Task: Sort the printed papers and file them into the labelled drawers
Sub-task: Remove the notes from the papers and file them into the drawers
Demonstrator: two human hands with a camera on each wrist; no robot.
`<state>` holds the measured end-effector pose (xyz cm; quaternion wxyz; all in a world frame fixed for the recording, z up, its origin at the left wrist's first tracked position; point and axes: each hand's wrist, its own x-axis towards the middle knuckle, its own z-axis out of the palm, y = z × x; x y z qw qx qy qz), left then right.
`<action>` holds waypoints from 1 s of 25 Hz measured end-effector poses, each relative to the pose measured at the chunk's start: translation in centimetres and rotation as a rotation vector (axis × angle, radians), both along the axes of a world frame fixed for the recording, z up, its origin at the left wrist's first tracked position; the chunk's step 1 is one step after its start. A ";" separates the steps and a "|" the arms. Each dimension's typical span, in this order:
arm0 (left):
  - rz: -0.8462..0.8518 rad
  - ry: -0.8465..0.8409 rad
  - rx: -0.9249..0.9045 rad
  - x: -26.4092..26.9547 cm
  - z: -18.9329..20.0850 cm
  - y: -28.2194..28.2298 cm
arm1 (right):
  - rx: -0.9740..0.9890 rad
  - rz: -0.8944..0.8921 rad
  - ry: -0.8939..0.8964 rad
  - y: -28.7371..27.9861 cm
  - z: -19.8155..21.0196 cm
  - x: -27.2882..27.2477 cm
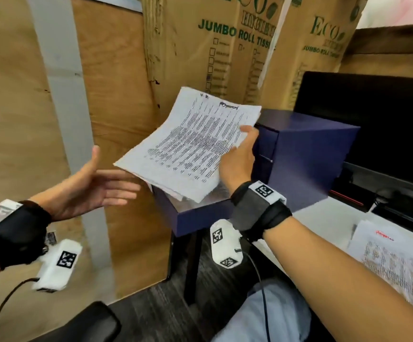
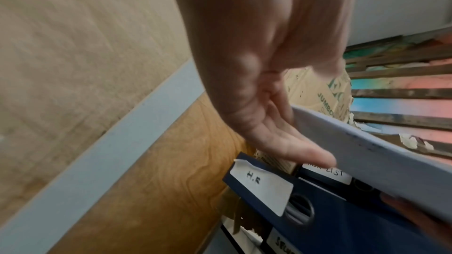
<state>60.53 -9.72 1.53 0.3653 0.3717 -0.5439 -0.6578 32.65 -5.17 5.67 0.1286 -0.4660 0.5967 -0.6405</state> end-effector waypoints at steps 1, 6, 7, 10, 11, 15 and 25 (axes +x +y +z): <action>0.060 -0.046 -0.075 0.3 0.2 0.3 | 0.136 0.051 0.057 -0.3 -0.4 0.1; 0.242 -0.112 -0.133 1.4 0.3 -0.6 | 0.589 0.461 -0.224 1.2 -1.2 0.3; 0.259 -0.117 -0.116 1.3 0.5 -0.8 | 0.626 0.498 -0.261 1.6 -1.1 -0.1; 0.270 -0.076 -0.063 0.0 1.5 -1.6 | 0.732 0.599 -0.352 2.7 -0.6 -1.9; 0.262 -0.060 -0.031 -0.8 2.0 -1.7 | 0.735 0.591 -0.385 3.0 -0.6 -2.7; 0.217 -0.029 0.096 -5.1 3.5 -1.7 | 0.554 0.426 -0.592 3.3 -1.0 -6.2; 0.203 -0.668 -0.266 -13.7 2.7 -3.3 | 0.402 0.026 0.991 4.2 -0.8 -5.4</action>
